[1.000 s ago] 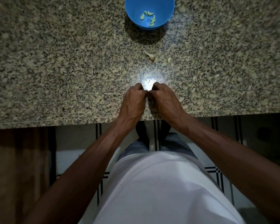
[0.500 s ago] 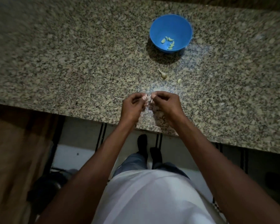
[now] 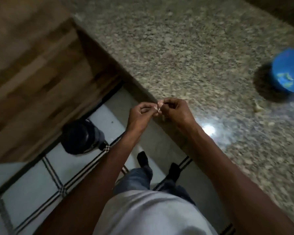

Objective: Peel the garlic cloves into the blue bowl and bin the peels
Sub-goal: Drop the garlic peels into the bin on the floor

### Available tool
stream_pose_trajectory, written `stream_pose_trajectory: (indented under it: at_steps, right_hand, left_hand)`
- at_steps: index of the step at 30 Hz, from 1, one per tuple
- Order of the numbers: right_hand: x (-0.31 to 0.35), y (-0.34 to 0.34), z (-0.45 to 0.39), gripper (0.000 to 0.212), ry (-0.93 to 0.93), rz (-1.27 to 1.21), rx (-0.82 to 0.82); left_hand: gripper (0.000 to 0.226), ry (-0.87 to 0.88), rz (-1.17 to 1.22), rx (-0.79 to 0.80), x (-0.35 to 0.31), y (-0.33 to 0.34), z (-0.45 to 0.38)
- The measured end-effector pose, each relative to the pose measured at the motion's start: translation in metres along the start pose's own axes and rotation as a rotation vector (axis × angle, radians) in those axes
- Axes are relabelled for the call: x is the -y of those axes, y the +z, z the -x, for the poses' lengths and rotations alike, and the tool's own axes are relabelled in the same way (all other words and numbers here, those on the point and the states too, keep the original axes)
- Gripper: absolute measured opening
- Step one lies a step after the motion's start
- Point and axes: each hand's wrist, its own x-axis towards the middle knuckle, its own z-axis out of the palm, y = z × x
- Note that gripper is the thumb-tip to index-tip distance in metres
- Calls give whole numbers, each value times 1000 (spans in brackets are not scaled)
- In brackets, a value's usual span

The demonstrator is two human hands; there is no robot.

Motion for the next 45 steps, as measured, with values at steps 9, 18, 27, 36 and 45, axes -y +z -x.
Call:
stream_pose_trajectory:
  at_steps: [9,18,27,36,45]
  right_hand:
    - [-23,252,-44,17,61,196,432]
    - [-94,462,-64,17,254,301,530]
    - [-144,559,-86,31,406,433,535]
    - [-208,621,-119,31,517,428,496]
    - [-308,633,-159,27,590,281,401]
  left_hand:
    - [17,-83,276,-444,23,-226,0]
    - [24,-289,307,-710,76,-434,-13]
    - [29,-362,391,-814,128,-531,-26]
    - [28,-401,552,-890,200,-585,-69]
    - [24,-486,648,-801,312,-583,-129]
